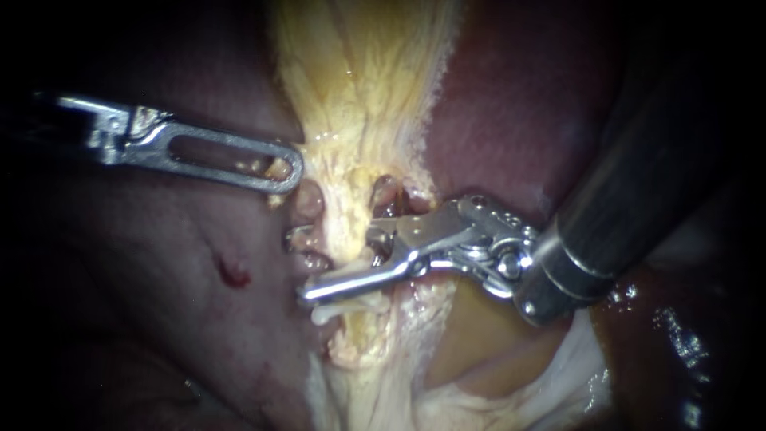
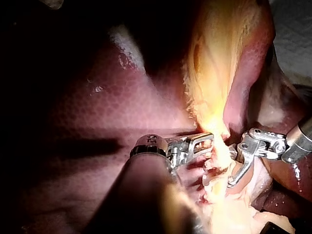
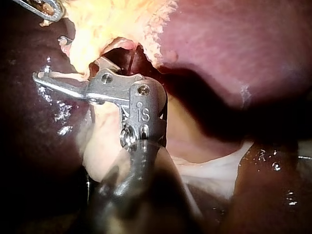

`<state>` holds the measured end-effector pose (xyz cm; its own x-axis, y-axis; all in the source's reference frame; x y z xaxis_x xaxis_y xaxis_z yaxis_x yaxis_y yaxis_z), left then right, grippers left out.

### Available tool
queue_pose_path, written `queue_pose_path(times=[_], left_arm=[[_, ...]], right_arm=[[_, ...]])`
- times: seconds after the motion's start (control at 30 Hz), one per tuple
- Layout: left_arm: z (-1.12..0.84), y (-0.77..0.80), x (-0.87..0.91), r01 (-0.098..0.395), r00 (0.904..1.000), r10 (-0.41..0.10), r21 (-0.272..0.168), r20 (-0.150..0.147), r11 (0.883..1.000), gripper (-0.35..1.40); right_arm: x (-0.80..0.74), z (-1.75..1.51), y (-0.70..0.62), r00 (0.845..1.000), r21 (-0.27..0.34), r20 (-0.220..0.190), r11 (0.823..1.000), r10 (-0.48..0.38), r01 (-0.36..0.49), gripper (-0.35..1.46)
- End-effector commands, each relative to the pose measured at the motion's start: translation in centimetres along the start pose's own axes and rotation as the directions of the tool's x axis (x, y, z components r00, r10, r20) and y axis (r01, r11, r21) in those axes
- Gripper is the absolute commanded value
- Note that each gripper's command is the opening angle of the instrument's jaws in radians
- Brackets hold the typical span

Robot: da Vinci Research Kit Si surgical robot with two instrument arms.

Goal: Clipping third clip left tube

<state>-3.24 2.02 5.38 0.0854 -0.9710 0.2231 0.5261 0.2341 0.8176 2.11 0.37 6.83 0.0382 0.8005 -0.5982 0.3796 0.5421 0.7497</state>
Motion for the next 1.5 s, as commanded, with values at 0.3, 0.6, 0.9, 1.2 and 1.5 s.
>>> queue_pose_path(times=[0.3, 0.6, 0.9, 1.2, 1.5], left_arm=[[0.03, 0.03, 0.01, -0.002, 1.0, 0.002, 0.001, 0.0, 1.0, -0.35], [0.04, 0.03, 0.01, -0.001, 1.0, 0.001, 0.0, 0.001, 1.0, -0.35], [0.04, 0.04, 0.01, -0.002, 1.0, 0.002, 0.0, 0.001, 1.0, -0.35], [0.03, 0.05, 0.01, -0.002, 1.0, 0.002, 0.001, 0.0, 1.0, -0.35], [0.03, 0.06, 0.01, -0.002, 1.0, 0.002, 0.001, 0.0, 1.0, -0.35]], right_arm=[[0.07, 0.06, -0.08, 0.999, 0.001, -0.044, 1.0, 0.016, -0.016, 0.49], [0.06, 0.04, -0.06, 0.998, -0.025, -0.054, 0.999, 0.019, -0.02, 0.47], [0.04, -0.03, -0.08, 0.998, -0.031, -0.052, 0.999, 0.02, -0.022, 0.36], [0.04, -0.06, -0.1, 0.998, -0.036, -0.052, 0.999, 0.022, -0.024, 0.25], [0.03, -0.09, -0.12, 0.998, -0.044, -0.053, 0.999, 0.024, -0.027, 0.0]])
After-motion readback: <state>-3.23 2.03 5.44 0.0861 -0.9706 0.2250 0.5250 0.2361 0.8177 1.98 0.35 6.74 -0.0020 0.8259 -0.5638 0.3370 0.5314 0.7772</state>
